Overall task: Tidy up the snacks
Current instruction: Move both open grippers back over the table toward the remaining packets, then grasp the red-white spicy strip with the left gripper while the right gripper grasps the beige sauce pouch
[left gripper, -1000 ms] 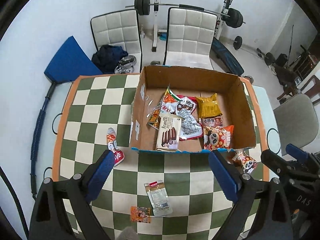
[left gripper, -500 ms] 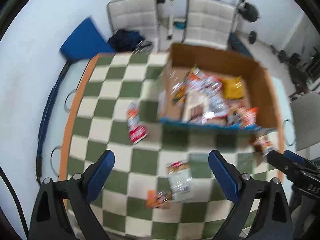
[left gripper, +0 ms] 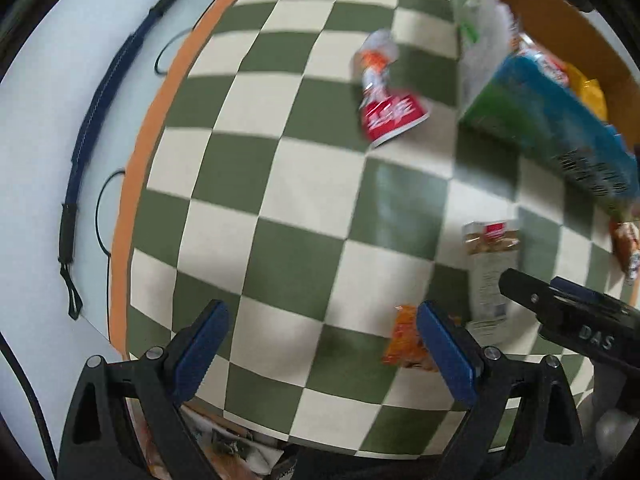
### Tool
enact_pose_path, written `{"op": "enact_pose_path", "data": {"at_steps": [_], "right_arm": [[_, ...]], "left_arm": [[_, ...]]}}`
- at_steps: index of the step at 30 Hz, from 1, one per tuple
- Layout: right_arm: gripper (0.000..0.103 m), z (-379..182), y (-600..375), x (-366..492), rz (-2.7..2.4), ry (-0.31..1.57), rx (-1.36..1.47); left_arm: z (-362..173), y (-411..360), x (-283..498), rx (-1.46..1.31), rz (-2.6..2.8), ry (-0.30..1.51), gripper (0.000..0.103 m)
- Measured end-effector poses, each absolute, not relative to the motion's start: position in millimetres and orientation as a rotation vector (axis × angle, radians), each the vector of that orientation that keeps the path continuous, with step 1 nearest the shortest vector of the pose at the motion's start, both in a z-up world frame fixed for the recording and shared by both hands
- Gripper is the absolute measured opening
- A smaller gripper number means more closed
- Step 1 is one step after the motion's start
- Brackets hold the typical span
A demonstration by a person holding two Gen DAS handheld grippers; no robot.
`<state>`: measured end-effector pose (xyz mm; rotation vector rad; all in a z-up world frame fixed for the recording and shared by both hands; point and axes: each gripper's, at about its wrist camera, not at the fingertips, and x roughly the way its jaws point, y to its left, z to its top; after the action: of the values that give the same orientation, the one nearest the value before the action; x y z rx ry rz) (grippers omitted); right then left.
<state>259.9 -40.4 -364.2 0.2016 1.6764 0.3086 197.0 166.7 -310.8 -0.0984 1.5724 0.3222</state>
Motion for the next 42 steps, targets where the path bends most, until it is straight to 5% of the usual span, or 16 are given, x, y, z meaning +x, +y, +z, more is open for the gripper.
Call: {"op": "enact_pose_path", "data": {"at_steps": [11, 16, 35, 39, 42], "right_arm": [[0.082, -397, 14, 248, 0.283, 1.698, -0.059], [0.048, -393, 4, 241, 0.262, 1.652, -0.143], [0.048, -395, -86, 261, 0.098, 1.686, 0.068], [0.048, -390, -74, 277, 0.103, 1.686, 0.071], [0.048, -389, -64, 286, 0.105, 1.687, 0.068]], "left_arm": [[-318, 190, 212, -0.181, 0.344, 1.592, 0.096], [-313, 196, 247, -0.242, 0.311, 1.570, 0.096], [-365, 210, 364, -0.350, 0.256, 1.638, 0.093], [-376, 220, 373, -0.382, 0.267, 1.650, 0.084], [-386, 226, 379, -0.379, 0.270, 1.673, 0.059]]}}
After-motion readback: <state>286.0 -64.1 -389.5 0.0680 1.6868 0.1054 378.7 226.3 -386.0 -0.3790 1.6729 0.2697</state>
